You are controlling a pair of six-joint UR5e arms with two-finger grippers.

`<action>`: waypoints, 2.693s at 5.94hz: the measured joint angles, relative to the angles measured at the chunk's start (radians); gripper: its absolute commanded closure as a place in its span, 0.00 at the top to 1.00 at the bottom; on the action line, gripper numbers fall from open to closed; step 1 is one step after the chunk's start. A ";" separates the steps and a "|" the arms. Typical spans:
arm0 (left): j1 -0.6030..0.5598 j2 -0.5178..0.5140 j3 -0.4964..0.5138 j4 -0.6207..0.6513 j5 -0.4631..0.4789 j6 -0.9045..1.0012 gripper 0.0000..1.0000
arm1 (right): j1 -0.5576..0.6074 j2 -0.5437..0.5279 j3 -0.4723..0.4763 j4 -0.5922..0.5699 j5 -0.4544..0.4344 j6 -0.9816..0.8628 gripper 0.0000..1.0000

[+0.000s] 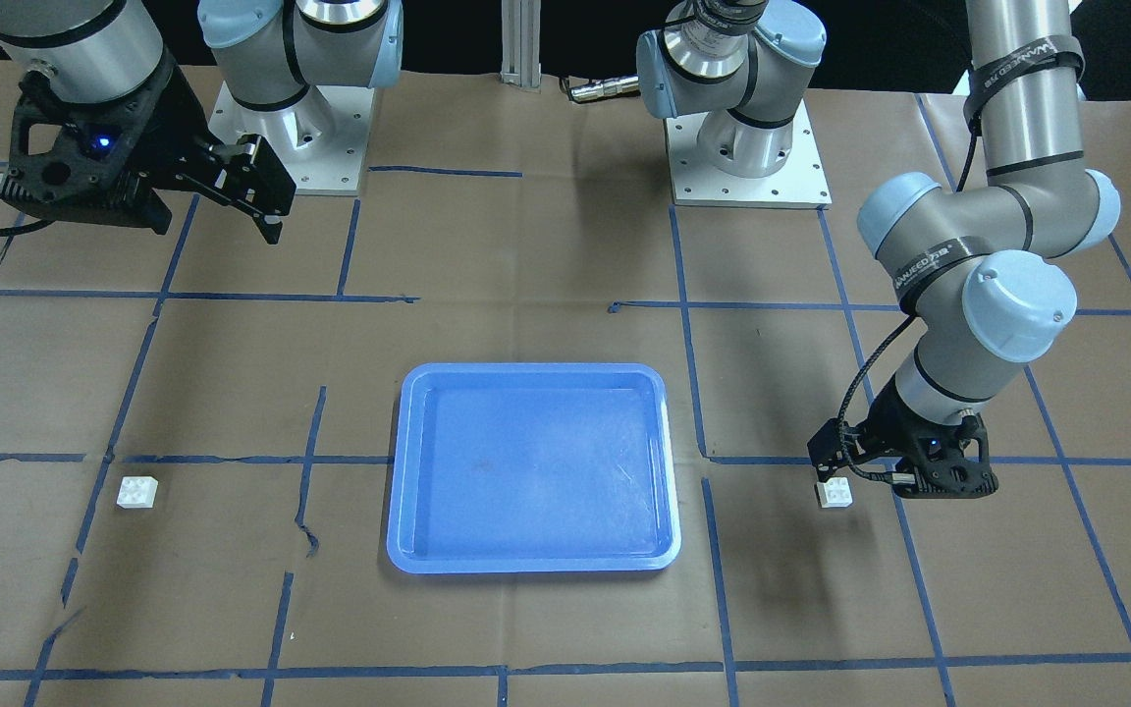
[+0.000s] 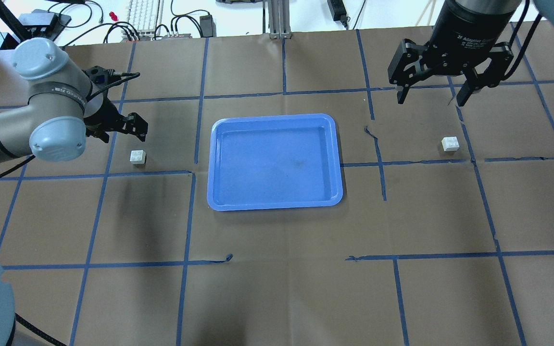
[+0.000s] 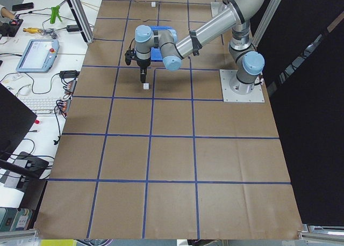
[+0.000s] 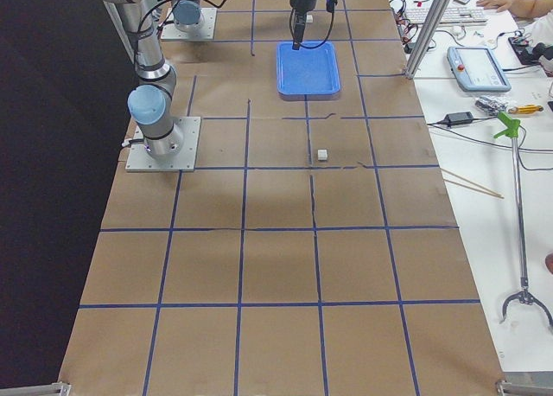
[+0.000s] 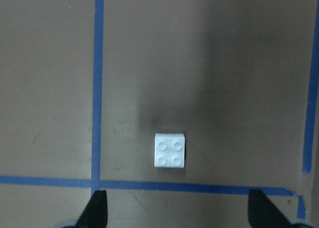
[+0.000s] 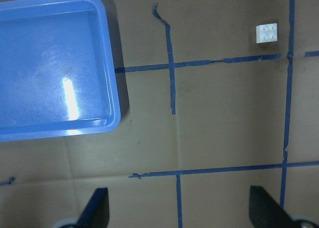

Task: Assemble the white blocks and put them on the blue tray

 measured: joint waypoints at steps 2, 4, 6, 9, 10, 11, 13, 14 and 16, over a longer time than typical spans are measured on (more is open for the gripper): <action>0.001 -0.075 -0.015 0.051 0.004 0.087 0.95 | -0.004 0.003 -0.001 -0.007 0.001 -0.419 1.00; 0.001 -0.098 -0.016 0.024 0.012 0.099 0.43 | -0.040 0.032 -0.001 -0.072 -0.008 -0.917 1.00; 0.001 -0.099 -0.006 -0.002 0.014 0.102 0.07 | -0.105 0.072 -0.009 -0.144 -0.011 -1.470 1.00; -0.019 -0.068 0.024 -0.011 0.008 0.142 0.06 | -0.296 0.177 -0.016 -0.212 0.078 -1.954 1.00; -0.079 -0.048 0.028 -0.014 0.002 0.209 0.06 | -0.370 0.237 -0.015 -0.214 0.183 -2.021 1.00; -0.187 -0.036 0.031 -0.005 0.000 0.310 0.06 | -0.428 0.304 -0.011 -0.214 0.271 -2.101 1.00; -0.401 -0.033 0.054 0.013 -0.003 0.522 0.07 | -0.500 0.446 -0.004 -0.216 0.397 -2.235 1.00; -0.481 -0.041 0.059 0.017 -0.005 0.632 0.06 | -0.523 0.515 -0.002 -0.217 0.441 -2.276 1.00; -0.562 -0.066 0.060 0.023 -0.020 0.810 0.06 | -0.545 0.594 0.012 -0.217 0.499 -2.327 1.00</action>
